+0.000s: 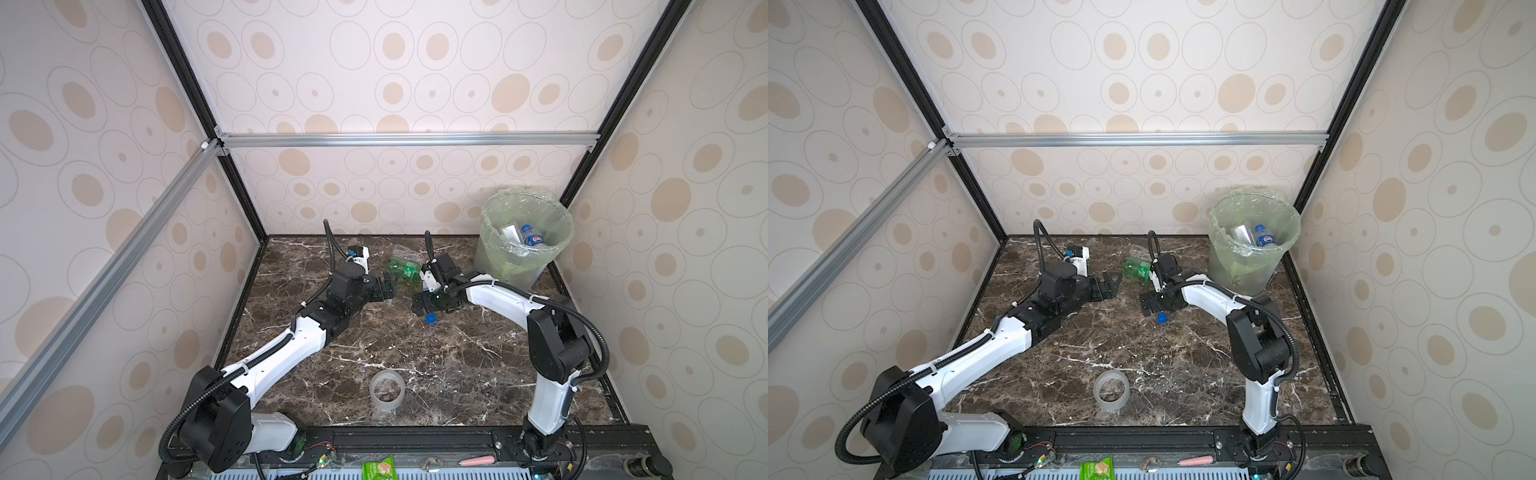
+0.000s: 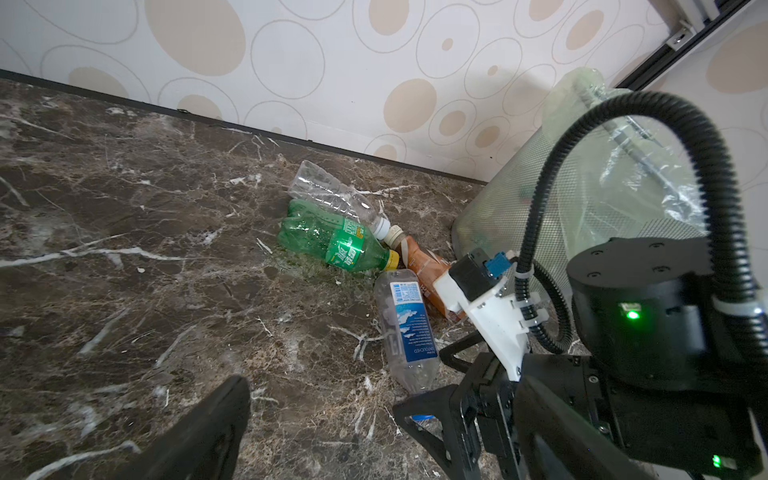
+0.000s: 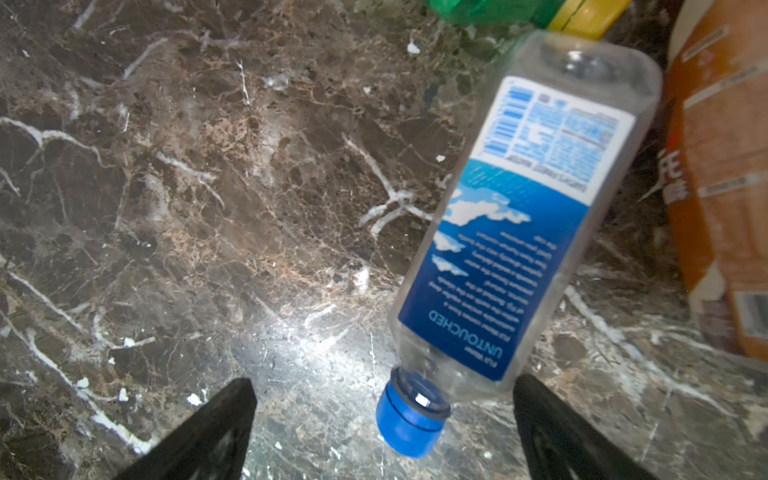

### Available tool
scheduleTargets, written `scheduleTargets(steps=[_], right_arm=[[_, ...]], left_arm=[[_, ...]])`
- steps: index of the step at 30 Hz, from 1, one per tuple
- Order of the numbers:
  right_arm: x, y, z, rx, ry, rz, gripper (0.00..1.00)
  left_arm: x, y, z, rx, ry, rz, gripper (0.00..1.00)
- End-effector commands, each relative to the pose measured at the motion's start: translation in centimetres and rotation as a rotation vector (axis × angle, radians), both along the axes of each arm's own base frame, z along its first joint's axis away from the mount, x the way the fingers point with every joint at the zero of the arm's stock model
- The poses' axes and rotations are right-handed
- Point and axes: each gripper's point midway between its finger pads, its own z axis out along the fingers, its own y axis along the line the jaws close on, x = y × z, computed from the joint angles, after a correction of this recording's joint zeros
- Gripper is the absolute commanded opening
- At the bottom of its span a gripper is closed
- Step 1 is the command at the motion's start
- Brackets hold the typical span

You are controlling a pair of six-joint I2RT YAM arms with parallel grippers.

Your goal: Throw the plastic bottles in the bin

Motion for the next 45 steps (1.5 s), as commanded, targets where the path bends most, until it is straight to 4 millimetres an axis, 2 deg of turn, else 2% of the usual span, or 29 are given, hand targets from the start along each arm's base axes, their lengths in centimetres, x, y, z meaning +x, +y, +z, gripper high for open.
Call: scheduleTargets(steps=[1, 5, 9, 13, 24, 27, 30, 31, 33, 39, 43, 45], right_arm=[[0.3, -1.3, 2.6, -0.015, -0.056, -0.022, 1.00], [0.2, -3.8, 3.7, -0.043, -0.058, -0.075, 1.00], [-0.1, -6.3, 5.6, -0.043, -0.104, -0.149, 1.00], [-1.1, -8.3, 7.8, -0.045, -0.162, -0.201, 1.00], [-3.4, -14.5, 13.4, 0.064, -0.304, -0.396, 1.00], [-3.7, -15.1, 14.4, 0.091, -0.325, -0.410, 1.00], [-4.0, -14.7, 14.4, 0.117, -0.309, -0.399, 1.00], [-3.8, -15.5, 14.4, 0.119, -0.307, -0.427, 1.00], [-3.8, -15.4, 14.5, 0.138, -0.306, -0.430, 1.00], [-4.0, -15.2, 14.5, 0.159, -0.305, -0.423, 1.00], [-4.1, -15.1, 14.4, 0.167, -0.304, -0.421, 1.00], [-4.1, -15.0, 14.6, 0.175, -0.308, -0.420, 1.00]], left_arm=[[0.6, 0.8, 0.8, 0.038, -0.018, 0.029, 0.99], [0.9, 0.5, 0.2, 0.054, -0.004, 0.020, 0.99], [1.5, -0.2, -0.6, 0.081, 0.009, 0.004, 0.99], [2.2, -1.9, -1.9, 0.118, 0.039, -0.028, 0.99], [3.2, -10.7, -6.7, 0.172, 0.141, -0.125, 0.99], [3.2, -12.9, -8.4, 0.204, 0.164, -0.142, 0.99], [3.3, -14.5, -10.8, 0.222, 0.200, -0.152, 0.99], [3.3, -14.8, -11.6, 0.226, 0.215, -0.151, 0.99], [3.5, -15.3, -13.0, 0.233, 0.239, -0.146, 0.99], [3.2, -17.0, -14.9, 0.289, 0.242, -0.165, 0.99], [3.3, -17.0, -17.0, 0.348, 0.267, -0.159, 0.99], [3.4, -17.1, -17.6, 0.360, 0.269, -0.161, 0.95]])
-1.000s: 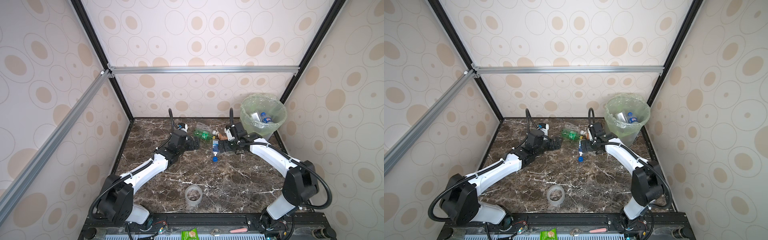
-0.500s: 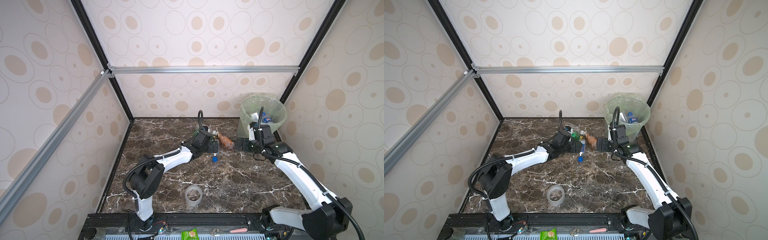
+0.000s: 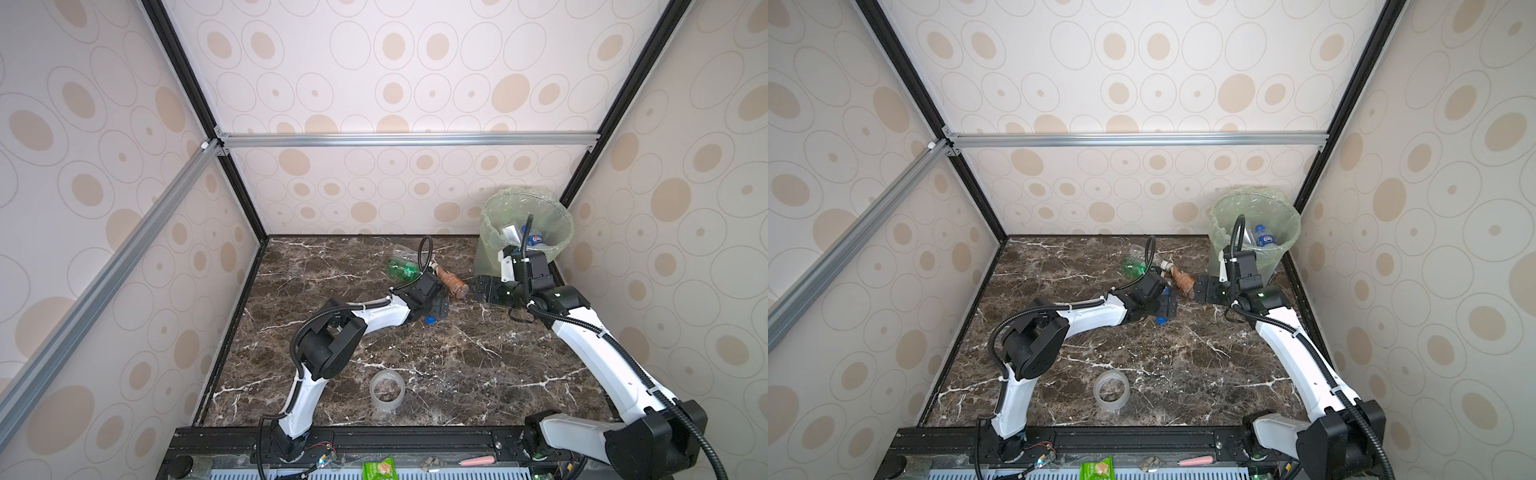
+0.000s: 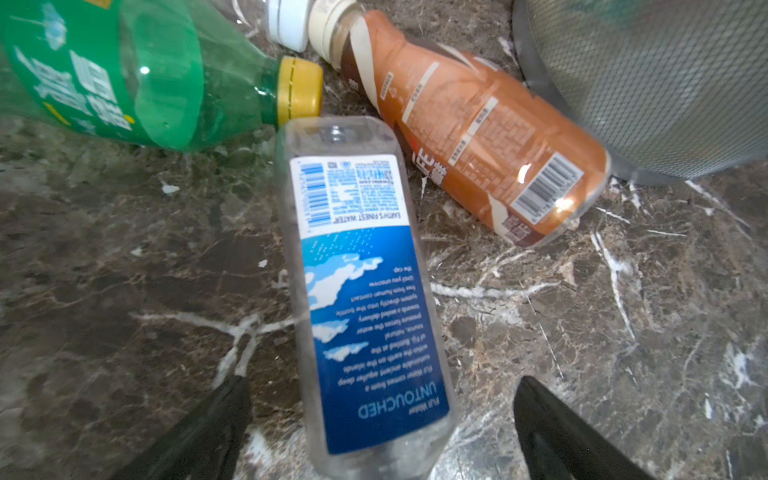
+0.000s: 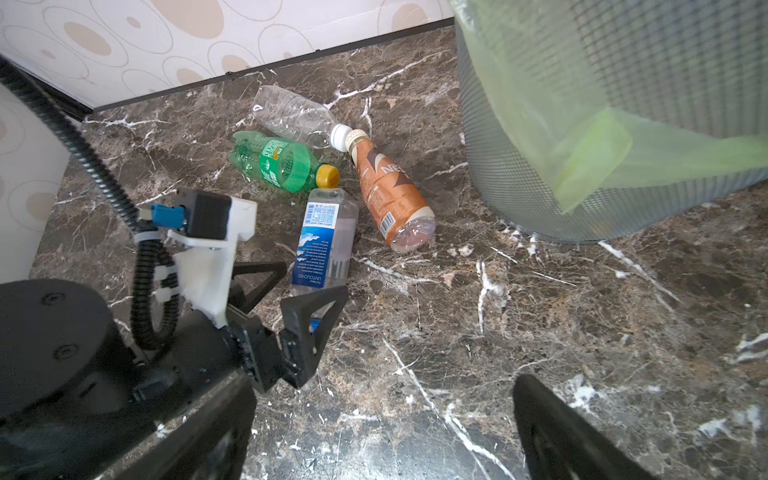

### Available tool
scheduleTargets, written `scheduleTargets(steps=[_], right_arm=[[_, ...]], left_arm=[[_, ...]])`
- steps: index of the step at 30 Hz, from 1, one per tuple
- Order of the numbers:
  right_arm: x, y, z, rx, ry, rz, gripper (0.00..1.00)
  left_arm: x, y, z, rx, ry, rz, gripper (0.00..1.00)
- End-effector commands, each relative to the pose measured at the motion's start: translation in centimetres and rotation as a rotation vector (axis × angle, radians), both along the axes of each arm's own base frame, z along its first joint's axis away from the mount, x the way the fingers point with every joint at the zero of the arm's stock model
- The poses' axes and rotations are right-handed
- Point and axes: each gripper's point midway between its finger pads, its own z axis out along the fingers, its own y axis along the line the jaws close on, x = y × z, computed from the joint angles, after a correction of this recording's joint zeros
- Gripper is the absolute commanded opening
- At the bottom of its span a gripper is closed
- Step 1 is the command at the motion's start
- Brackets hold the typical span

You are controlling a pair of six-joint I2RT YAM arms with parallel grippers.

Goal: Throw the plastic bottles in the bin
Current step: 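Lower the left gripper onto the Untouched water bottle and close, then lift the Untouched bottle with the left gripper while the right gripper approaches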

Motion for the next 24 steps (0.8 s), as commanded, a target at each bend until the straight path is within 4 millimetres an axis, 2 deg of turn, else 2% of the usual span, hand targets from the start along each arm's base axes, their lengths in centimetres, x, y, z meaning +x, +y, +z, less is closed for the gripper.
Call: scheduleTargets(steps=[1, 10, 12, 16, 24], right_arm=[[-0.4, 0.1, 0.5, 0.025, -0.017, -0.001, 1.00], [-0.2, 0.2, 0.7, 0.032, -0.024, -0.001, 1.00], [-0.1, 0.3, 0.6, 0.038, -0.022, -0.001, 1.00], [0.0, 0.6, 0.4, 0.056, -0.016, 0.002, 1.00], [0.5, 1.5, 0.3, 0.116, 0.002, 0.004, 1.00]], left_arm=[[0.5, -0.1, -0.2, 0.044, -0.010, 0.011, 0.93], [0.4, 0.2, -1.6, 0.072, 0.001, 0.006, 0.77], [0.2, 0.4, -1.4, 0.076, -0.001, 0.002, 0.71], [-0.4, 1.2, -0.2, 0.060, -0.032, -0.008, 0.63], [-1.9, 2.2, 4.3, -0.049, -0.118, -0.072, 0.62]])
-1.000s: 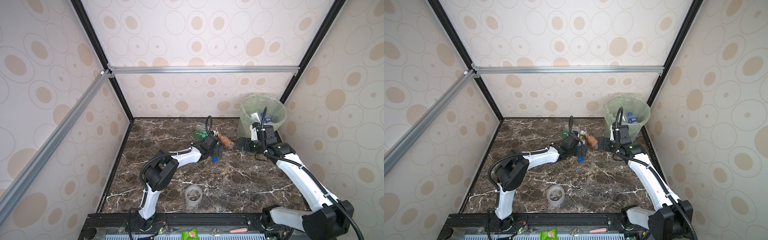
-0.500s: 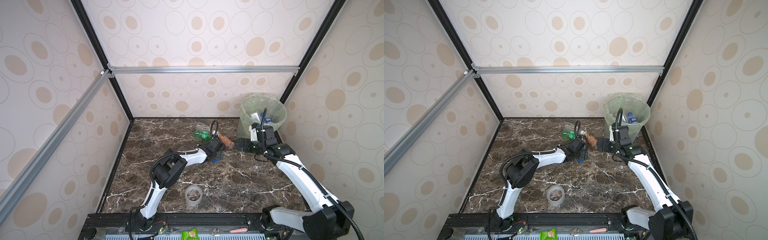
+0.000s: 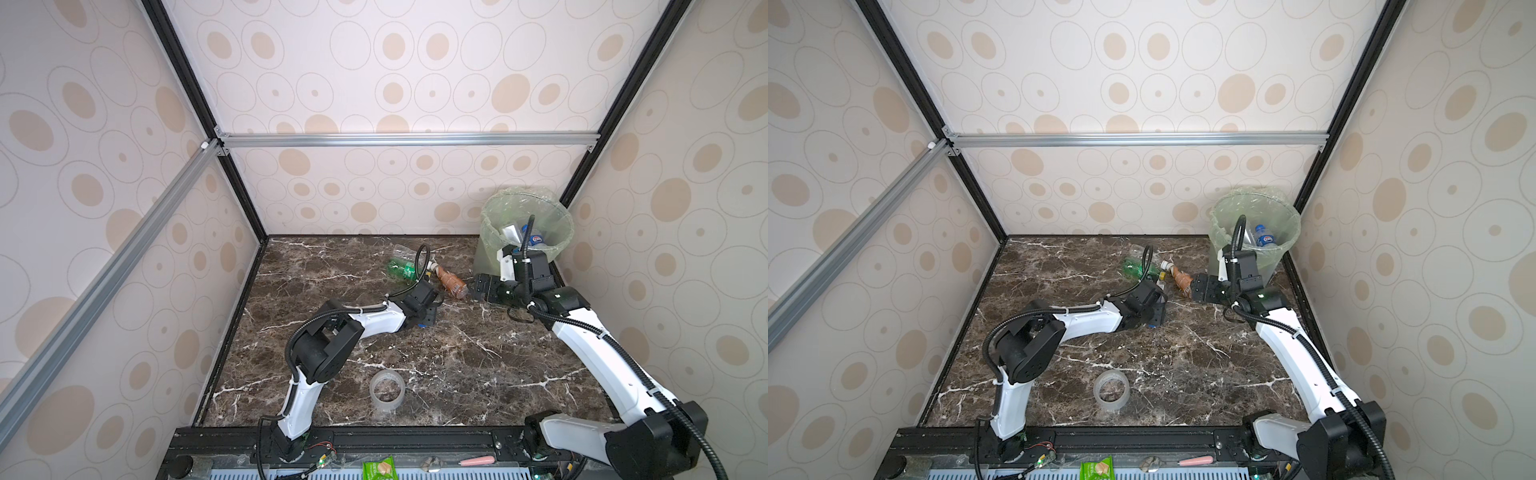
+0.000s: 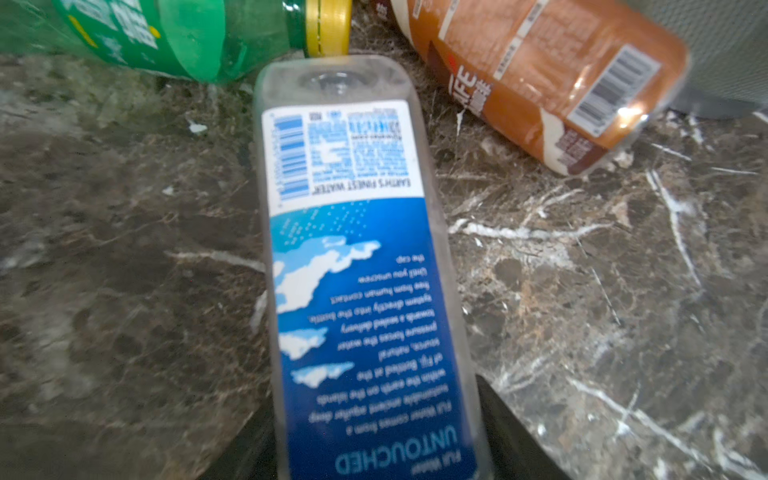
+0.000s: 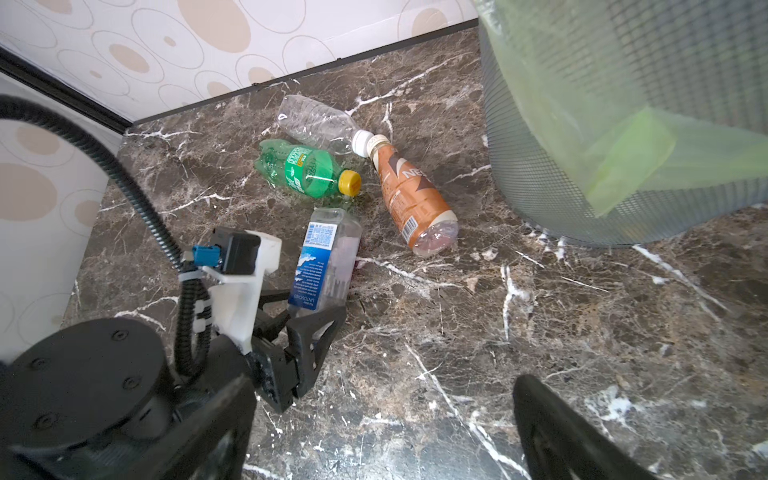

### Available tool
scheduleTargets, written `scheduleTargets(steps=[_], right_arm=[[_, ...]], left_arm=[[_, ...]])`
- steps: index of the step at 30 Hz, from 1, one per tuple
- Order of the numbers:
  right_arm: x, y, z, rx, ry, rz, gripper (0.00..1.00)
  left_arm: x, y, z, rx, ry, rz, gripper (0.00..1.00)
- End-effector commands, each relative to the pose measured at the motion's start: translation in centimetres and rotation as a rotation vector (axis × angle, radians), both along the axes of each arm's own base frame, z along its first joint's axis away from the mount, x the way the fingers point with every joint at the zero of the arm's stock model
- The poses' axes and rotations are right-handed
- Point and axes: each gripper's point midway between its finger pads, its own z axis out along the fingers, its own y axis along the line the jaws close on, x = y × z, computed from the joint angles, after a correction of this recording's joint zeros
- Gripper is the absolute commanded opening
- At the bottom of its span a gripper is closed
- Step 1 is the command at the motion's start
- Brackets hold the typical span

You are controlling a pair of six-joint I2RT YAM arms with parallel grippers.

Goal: Throw the plastic bottles in the bin
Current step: 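Lift the Untouched bottle with the left gripper while the right gripper approaches, then close the right gripper on the bottom of the Untouched bottle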

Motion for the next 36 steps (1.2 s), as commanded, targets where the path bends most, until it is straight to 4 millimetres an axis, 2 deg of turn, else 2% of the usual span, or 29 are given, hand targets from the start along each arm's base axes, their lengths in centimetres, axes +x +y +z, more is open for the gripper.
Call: scheduleTargets(steps=[1, 5, 9, 18, 19, 21, 30, 36], right_arm=[[0.3, 0.6, -0.3, 0.053, 0.018, -0.008, 1.00], [0.8, 1.9, -0.3, 0.140, 0.039, 0.002, 1.00], [1.7, 4.2, 0.6, 0.279, 0.031, 0.049, 1.00], [3.7, 7.2, 2.0, 0.426, 0.027, 0.093, 1.00], [4.1, 7.4, 2.0, 0.431, 0.025, 0.093, 1.00], [4.1, 9.1, 1.7, 0.424, 0.039, 0.124, 1.00], [5.5, 12.4, 0.5, 0.455, 0.063, 0.154, 1.00], [6.6, 13.6, -0.1, 0.485, 0.073, 0.155, 0.90]], left_arm=[[0.4, -0.6, 5.4, -0.112, -0.120, -0.047, 0.62], [-0.5, -0.2, 8.5, -0.183, -0.196, -0.085, 0.63], [-1.2, -0.1, 10.7, -0.236, -0.249, -0.117, 0.63], [-2.2, 0.2, 14.1, -0.329, -0.315, -0.132, 0.63], [-2.1, 0.2, 14.3, -0.333, -0.318, -0.131, 0.63], [-2.3, 0.3, 14.8, -0.345, -0.326, -0.132, 0.63], [-2.8, 0.9, 15.7, -0.364, -0.336, -0.121, 0.64], [-3.0, 1.3, 15.9, -0.368, -0.335, -0.114, 0.64]])
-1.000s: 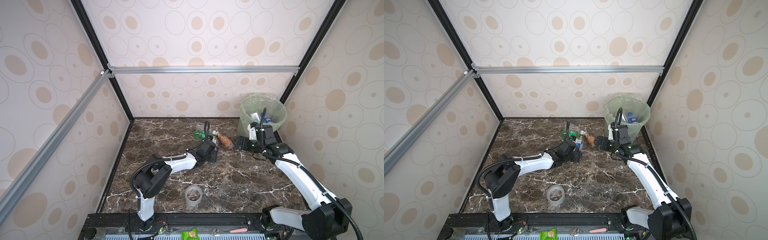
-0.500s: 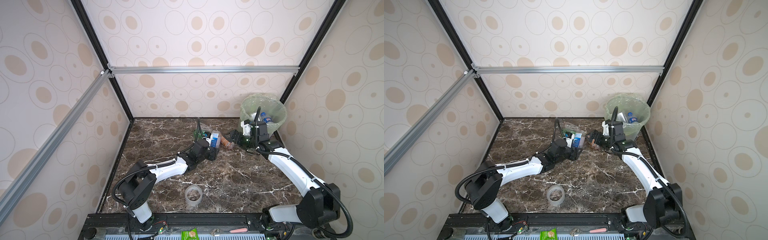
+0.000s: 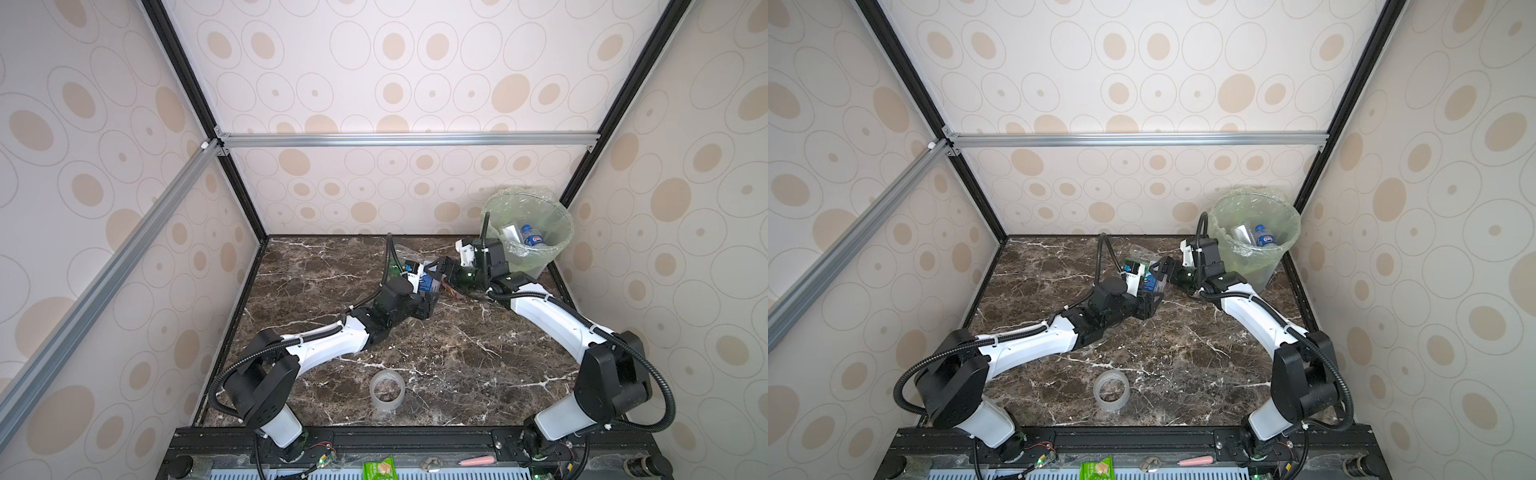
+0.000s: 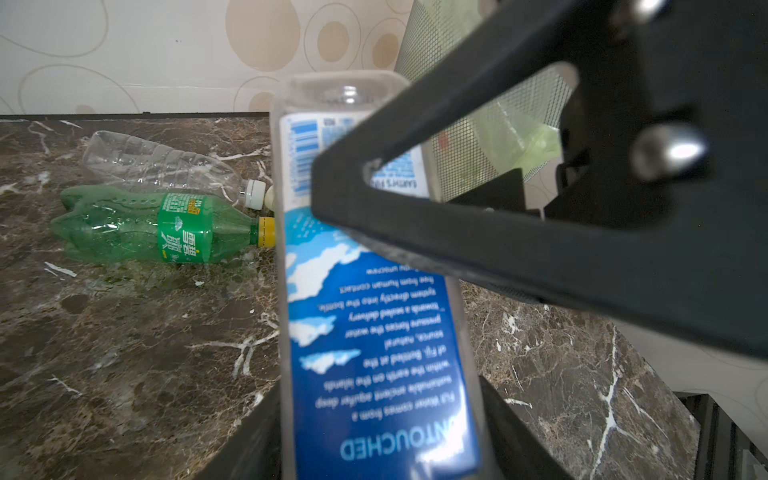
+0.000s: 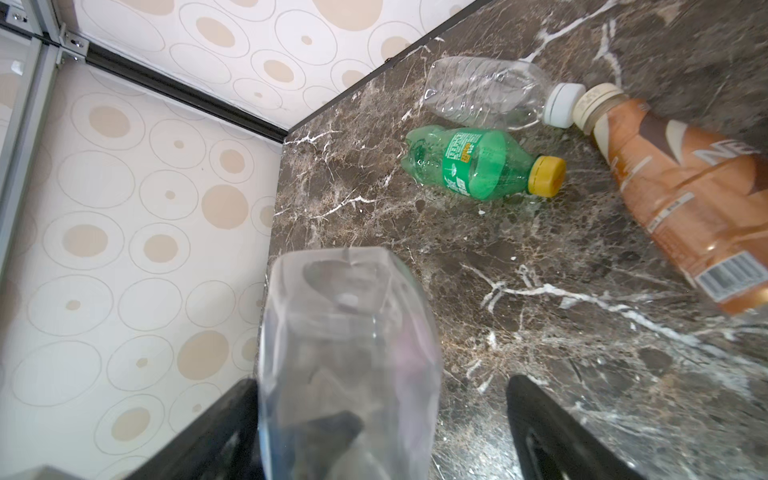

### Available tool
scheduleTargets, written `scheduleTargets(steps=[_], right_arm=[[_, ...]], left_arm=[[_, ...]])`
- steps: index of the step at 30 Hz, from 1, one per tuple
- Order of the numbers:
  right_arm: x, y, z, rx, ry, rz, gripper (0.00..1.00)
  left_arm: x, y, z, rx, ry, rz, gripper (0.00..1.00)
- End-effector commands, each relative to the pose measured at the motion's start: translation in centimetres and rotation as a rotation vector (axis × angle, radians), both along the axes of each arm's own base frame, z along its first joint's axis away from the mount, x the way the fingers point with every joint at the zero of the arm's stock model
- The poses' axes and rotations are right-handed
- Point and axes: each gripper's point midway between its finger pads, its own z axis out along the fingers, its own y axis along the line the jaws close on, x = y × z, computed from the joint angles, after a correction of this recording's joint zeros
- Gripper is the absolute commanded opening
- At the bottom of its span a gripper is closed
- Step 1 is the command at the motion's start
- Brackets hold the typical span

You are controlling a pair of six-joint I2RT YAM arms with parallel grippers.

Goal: Throw the plastic bottles in the bin
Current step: 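Close the right gripper on the bottom of the Untouched bottle, then carry the Untouched bottle over the bin with the right gripper while the left releases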

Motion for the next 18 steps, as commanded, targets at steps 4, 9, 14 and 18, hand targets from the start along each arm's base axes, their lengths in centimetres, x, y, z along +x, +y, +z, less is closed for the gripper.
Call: scheduleTargets(steps=[4, 9, 14, 18], right_arm=[[1.5, 1.4, 1.3, 0.067, -0.025, -0.002, 0.79], [1.5, 1.7, 1.6, 0.077, -0.031, 0.001, 0.64], [1.4, 1.6, 1.8, 0.074, -0.037, 0.001, 0.53], [1.4, 1.5, 1.2, 0.064, -0.026, -0.001, 0.49]], left_arm=[[0.1, 0.4, 1.5, -0.043, -0.028, 0.014, 0.64], [0.1, 0.7, 1.2, -0.037, -0.023, 0.026, 0.65], [0.1, 0.8, 1.0, -0.035, -0.018, 0.033, 0.66], [0.1, 0.8, 0.8, -0.036, -0.013, 0.034, 0.67]])
